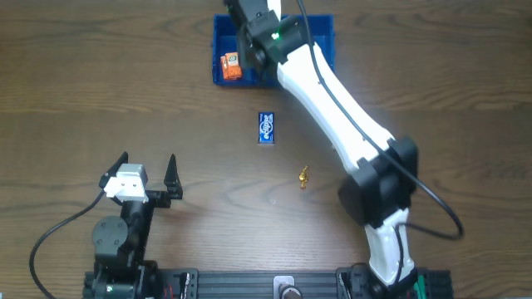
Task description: Sort Candies Into Trays
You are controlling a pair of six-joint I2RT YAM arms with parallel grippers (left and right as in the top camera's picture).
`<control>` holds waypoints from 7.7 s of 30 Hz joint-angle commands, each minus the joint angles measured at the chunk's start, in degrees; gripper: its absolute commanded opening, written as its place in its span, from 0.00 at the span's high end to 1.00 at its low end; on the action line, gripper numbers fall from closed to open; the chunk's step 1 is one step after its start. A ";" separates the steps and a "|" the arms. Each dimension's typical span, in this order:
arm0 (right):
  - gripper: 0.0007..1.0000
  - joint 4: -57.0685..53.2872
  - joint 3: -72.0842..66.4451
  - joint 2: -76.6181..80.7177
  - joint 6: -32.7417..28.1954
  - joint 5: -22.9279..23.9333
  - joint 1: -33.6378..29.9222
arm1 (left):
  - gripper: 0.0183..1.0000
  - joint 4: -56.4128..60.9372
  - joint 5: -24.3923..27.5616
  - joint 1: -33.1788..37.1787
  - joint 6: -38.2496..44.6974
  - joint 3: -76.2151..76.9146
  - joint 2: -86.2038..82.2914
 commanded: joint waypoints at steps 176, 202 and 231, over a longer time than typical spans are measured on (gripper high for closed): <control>0.88 16.31 -61.11 -22.21 10.23 -13.46 -0.15 | 0.00 -2.29 0.98 0.39 0.83 -0.85 -0.24; 0.85 20.46 -15.17 -0.28 -5.09 0.72 -15.45 | 0.00 -2.29 0.98 0.39 0.83 -0.85 -0.24; 0.21 1.73 -26.40 -19.87 -8.20 0.46 -13.62 | 0.00 -2.29 0.98 0.39 0.83 -0.85 -0.24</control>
